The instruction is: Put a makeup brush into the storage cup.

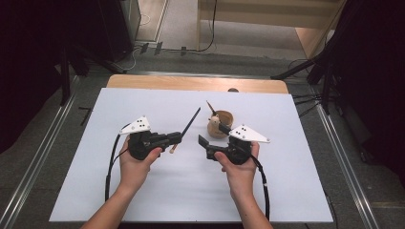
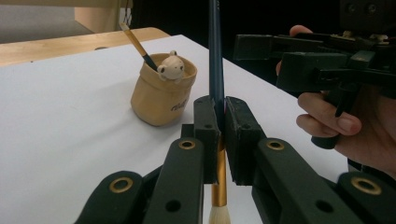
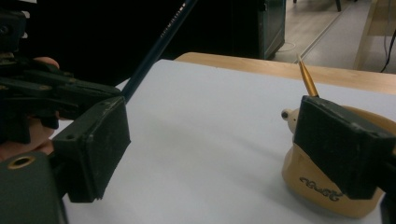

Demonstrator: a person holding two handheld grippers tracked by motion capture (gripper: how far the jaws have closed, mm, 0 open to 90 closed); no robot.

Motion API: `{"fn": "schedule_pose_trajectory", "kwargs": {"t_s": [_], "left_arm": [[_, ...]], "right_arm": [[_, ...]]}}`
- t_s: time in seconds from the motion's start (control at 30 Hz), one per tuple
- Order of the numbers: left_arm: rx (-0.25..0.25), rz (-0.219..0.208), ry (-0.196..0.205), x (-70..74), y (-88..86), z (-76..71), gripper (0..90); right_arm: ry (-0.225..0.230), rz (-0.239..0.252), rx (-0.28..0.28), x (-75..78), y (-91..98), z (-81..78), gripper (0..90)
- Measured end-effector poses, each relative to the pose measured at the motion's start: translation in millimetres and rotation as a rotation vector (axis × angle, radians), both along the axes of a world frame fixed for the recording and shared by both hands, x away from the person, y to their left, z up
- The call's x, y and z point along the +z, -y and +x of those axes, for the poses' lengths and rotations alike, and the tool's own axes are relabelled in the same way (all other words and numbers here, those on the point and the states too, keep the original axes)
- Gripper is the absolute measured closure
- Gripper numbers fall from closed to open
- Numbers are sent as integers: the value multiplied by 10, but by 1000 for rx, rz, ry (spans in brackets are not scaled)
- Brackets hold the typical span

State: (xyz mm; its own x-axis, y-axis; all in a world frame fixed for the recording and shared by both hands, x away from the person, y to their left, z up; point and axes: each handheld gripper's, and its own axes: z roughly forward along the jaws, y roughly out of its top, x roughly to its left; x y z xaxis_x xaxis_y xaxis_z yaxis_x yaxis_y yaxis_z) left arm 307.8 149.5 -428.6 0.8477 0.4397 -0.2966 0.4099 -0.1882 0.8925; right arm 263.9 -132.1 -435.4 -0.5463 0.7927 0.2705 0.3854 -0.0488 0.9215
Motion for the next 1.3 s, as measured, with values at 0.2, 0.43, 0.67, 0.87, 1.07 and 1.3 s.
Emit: {"fn": "schedule_pose_trajectory", "kwargs": {"t_s": [0.2, 0.43, 0.67, 0.87, 1.07, 1.3], "left_arm": [[-13, -8, 19, -42, 82, -56, 850], [-17, -22, 37, -74, 134, -98, 850], [-26, -23, 52, -120, 211, -148, 850], [-27, -21, 68, -144, 261, -186, 850], [-30, -17, 74, -157, 288, -206, 850], [-30, -13, 80, -162, 304, -222, 850]], "right_arm": [[-40, 74, -34, 5, -94, 1, 267], [-39, 153, -10, -13, -142, -20, 420], [-62, 212, 9, -36, -155, -37, 535], [-101, 264, 16, -85, -164, -43, 619], [-141, 327, 18, -130, -160, -45, 686], [-151, 360, 13, -153, -172, -51, 725]]}}
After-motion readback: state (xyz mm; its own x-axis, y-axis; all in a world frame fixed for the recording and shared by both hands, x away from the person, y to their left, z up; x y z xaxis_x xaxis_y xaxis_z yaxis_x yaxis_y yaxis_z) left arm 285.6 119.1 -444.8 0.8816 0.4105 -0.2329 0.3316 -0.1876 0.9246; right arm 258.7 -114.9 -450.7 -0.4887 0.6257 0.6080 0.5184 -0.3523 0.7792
